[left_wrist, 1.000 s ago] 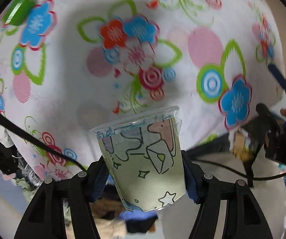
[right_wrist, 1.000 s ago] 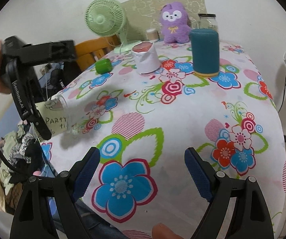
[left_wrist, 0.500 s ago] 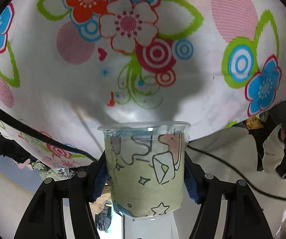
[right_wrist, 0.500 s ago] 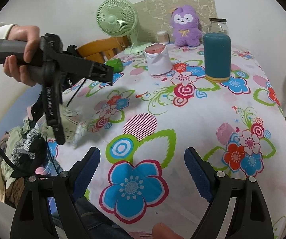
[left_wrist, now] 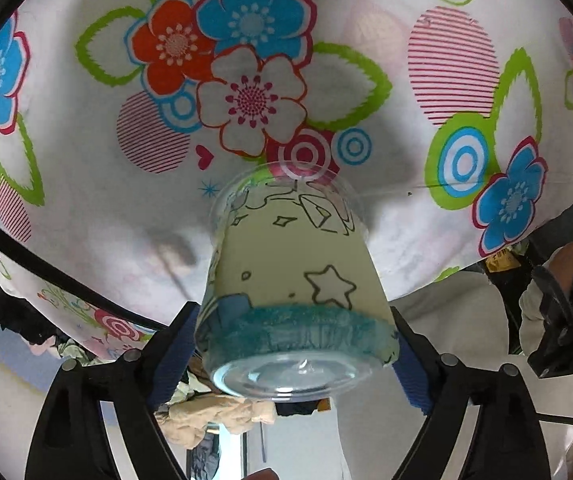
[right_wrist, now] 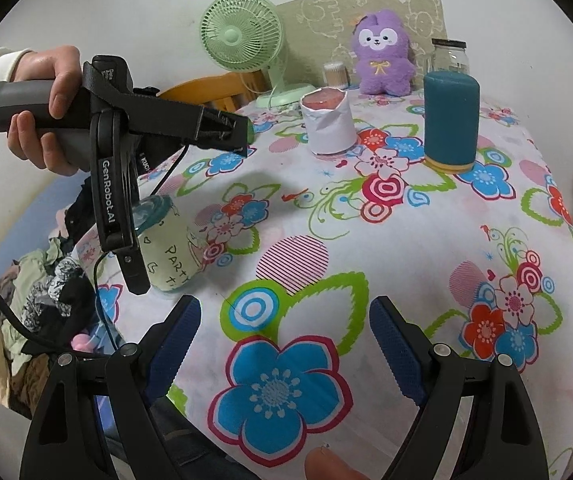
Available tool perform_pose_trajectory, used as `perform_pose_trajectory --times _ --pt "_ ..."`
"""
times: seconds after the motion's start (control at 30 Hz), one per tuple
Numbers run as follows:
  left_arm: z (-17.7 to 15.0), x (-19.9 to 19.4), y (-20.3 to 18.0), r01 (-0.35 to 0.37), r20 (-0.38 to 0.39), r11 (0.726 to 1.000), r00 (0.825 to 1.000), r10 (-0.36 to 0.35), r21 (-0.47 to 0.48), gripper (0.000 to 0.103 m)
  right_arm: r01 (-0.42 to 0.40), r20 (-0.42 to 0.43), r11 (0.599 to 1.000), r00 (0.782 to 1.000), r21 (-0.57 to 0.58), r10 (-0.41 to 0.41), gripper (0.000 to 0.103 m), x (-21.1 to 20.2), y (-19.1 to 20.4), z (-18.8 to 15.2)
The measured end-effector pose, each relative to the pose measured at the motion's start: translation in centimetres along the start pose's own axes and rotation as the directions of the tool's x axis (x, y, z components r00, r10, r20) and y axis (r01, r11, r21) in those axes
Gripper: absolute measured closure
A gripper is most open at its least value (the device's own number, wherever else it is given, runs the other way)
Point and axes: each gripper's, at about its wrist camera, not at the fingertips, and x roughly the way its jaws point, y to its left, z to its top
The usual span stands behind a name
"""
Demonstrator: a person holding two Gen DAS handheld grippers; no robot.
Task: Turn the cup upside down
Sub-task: 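Rotate the left gripper to turn the cup rim-down over the table, then lower the inverted cup onto the tablecloth and open the left gripper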
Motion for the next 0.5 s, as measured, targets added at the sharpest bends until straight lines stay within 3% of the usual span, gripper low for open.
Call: perform_pose_trajectory --times 0.3,0.4,0.5 --pt "-2.3 -2.1 1.2 0.053 0.162 0.998 0.986 -0.046 -0.04 0.01 0.013 0.01 1.0 1.0 -0.011 -0.013 0.015 -0.1 1.1 1.0" --pt "-3.7 -2.8 1.6 0.077 0.218 0.996 0.974 -0.064 -0.049 0.01 0.024 0.011 1.0 1.0 -0.009 -0.024 0.015 0.0 1.5 1.4" --pt "-5.1 -3.8 1.7 0.079 0.308 0.996 0.949 -0.062 -0.044 0.009 0.024 0.012 1.0 1.0 0.0 -0.024 0.015 0.0 1.9 2.0"
